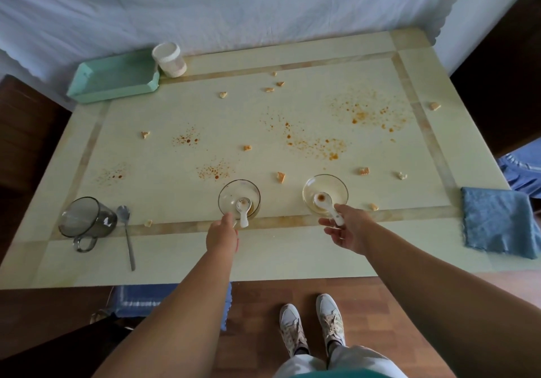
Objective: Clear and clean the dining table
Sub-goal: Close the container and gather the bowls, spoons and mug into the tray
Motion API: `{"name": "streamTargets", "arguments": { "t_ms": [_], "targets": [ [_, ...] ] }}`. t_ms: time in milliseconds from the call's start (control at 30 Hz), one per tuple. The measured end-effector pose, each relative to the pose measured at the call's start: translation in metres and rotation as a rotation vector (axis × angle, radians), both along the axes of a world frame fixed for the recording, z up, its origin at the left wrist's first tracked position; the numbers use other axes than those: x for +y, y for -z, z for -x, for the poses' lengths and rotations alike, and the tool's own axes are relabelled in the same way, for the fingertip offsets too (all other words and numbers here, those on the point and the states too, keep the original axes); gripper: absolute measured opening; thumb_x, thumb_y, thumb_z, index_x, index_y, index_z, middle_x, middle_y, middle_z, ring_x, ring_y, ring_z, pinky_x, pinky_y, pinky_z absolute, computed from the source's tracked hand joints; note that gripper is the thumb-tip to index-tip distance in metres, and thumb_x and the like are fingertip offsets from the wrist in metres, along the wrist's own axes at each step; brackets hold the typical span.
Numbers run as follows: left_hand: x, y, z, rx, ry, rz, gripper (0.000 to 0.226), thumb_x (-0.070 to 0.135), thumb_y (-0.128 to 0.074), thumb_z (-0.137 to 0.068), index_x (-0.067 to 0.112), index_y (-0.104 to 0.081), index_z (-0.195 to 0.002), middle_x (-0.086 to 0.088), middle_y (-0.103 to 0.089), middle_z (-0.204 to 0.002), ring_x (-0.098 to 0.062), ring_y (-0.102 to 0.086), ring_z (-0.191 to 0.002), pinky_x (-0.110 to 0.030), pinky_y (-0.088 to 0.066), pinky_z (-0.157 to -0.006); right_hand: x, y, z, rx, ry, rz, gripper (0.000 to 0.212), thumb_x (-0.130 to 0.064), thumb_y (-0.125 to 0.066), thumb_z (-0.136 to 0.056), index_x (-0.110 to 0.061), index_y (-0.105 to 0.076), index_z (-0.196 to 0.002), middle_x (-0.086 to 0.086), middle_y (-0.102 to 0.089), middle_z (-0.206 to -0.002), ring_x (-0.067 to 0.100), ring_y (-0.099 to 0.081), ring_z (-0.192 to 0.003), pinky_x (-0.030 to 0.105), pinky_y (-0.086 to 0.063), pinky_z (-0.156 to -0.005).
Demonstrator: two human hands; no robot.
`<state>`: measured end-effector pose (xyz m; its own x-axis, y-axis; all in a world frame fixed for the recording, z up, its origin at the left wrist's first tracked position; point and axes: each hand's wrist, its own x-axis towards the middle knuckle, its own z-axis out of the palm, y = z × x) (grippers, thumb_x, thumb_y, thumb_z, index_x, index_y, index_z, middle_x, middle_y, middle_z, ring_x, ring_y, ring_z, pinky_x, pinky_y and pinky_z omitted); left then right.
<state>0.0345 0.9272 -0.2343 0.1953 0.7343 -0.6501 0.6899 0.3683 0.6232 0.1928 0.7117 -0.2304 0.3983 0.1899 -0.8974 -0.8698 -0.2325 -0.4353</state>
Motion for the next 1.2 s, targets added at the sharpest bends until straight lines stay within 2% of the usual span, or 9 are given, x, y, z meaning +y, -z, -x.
{"name": "streamTargets", "arguments": {
  "t_ms": [133, 267, 433, 533, 667, 767, 867, 1000, 1200],
  "targets": [
    [-0.002, 0.003, 0.000, 0.047, 0.034, 0.082, 0.036, 0.040, -0.036, -0.097, 0.012, -0.055, -0.087, -0.005, -0.049, -0.069, -0.020, -0.046, -0.050, -0.029, -0.037, -0.053, 0.005, 0.001, 0.003, -0.009, -0.007, -0.020, 0.029, -0.025, -0.044, -0.102, -0.005, -0.050, -0.122, 0.017, -0.074, -0.090, 0.022, -0.061, -0.063, 0.028, -0.047, -0.056],
    [-0.008, 0.006, -0.005, 0.118, 0.158, 0.084, 0.031, 0.032, -0.024, -0.102, 0.014, -0.050, -0.102, -0.010, -0.051, -0.087, -0.023, -0.053, -0.064, -0.034, -0.043, -0.064, 0.012, -0.002, 0.009, -0.029, -0.010, -0.010, 0.027, -0.023, -0.039, -0.104, -0.003, -0.046, -0.121, 0.018, -0.071, -0.087, 0.022, -0.058, -0.063, 0.030, -0.047, -0.059],
    [-0.013, 0.003, -0.004, 0.086, 0.068, 0.193, 0.037, 0.036, -0.026, -0.101, 0.010, -0.052, -0.103, -0.008, -0.049, -0.075, -0.020, -0.052, -0.057, -0.033, -0.045, -0.061, 0.020, -0.002, 0.016, -0.061, -0.061, 0.050, 0.025, -0.023, -0.039, -0.103, -0.004, -0.046, -0.117, 0.016, -0.069, -0.084, 0.020, -0.055, -0.059, 0.027, -0.044, -0.055],
    [-0.011, 0.001, 0.006, 0.030, 0.000, 0.250, 0.033, 0.033, -0.030, -0.099, 0.010, -0.052, -0.092, -0.008, -0.047, -0.071, -0.020, -0.052, -0.060, -0.032, -0.046, -0.063, 0.028, -0.005, 0.024, -0.085, -0.121, 0.070, 0.023, -0.021, -0.038, -0.102, -0.003, -0.047, -0.114, 0.017, -0.070, -0.084, 0.020, -0.054, -0.058, 0.028, -0.043, -0.054],
    [-0.009, 0.001, 0.022, 0.016, 0.084, 0.199, 0.029, 0.026, -0.027, -0.101, 0.013, -0.051, -0.092, -0.007, -0.043, -0.073, -0.019, -0.049, -0.061, -0.032, -0.045, -0.069, 0.045, -0.013, 0.034, -0.114, -0.198, 0.088, 0.022, -0.019, -0.039, -0.101, -0.002, -0.047, -0.112, 0.017, -0.071, -0.085, 0.020, -0.053, -0.058, 0.027, -0.043, -0.054],
    [-0.001, 0.002, 0.034, 0.029, 0.168, 0.138, 0.024, 0.016, -0.028, -0.102, 0.010, -0.051, -0.102, -0.010, -0.045, -0.079, -0.021, -0.050, -0.065, -0.032, -0.043, -0.072, 0.059, -0.019, 0.041, -0.133, -0.230, 0.076, 0.024, -0.022, -0.039, -0.102, -0.002, -0.047, -0.114, 0.016, -0.071, -0.085, 0.019, -0.052, -0.057, 0.027, -0.043, -0.053],
    [0.010, 0.000, 0.042, 0.038, 0.207, 0.101, 0.022, 0.014, -0.029, -0.101, 0.010, -0.051, -0.104, -0.013, -0.049, -0.083, -0.022, -0.051, -0.068, -0.031, -0.043, -0.070, 0.075, -0.025, 0.047, -0.141, -0.249, 0.046, 0.026, -0.023, -0.039, -0.102, -0.002, -0.046, -0.113, 0.016, -0.071, -0.087, 0.019, -0.053, -0.058, 0.027, -0.043, -0.053],
    [0.023, -0.008, 0.046, 0.020, 0.066, 0.149, 0.029, 0.026, -0.030, -0.101, 0.012, -0.052, -0.087, -0.010, -0.050, -0.077, -0.018, -0.050, -0.058, -0.030, -0.042, -0.063, 0.096, -0.025, 0.056, -0.141, -0.274, 0.020, 0.025, -0.026, -0.039, -0.103, -0.003, -0.048, -0.109, 0.016, -0.072, -0.088, 0.018, -0.053, -0.056, 0.026, -0.044, -0.053],
    [0.039, -0.015, 0.049, -0.032, -0.012, 0.181, 0.029, 0.029, -0.031, -0.100, 0.014, -0.049, -0.082, -0.004, -0.050, -0.076, -0.016, -0.049, -0.055, -0.030, -0.040, -0.059, 0.123, -0.020, 0.060, -0.129, -0.329, -0.017, 0.025, -0.029, -0.041, -0.103, -0.006, -0.051, -0.101, 0.015, -0.073, -0.089, 0.018, -0.053, -0.056, 0.027, -0.043, -0.052]
  ]
}}
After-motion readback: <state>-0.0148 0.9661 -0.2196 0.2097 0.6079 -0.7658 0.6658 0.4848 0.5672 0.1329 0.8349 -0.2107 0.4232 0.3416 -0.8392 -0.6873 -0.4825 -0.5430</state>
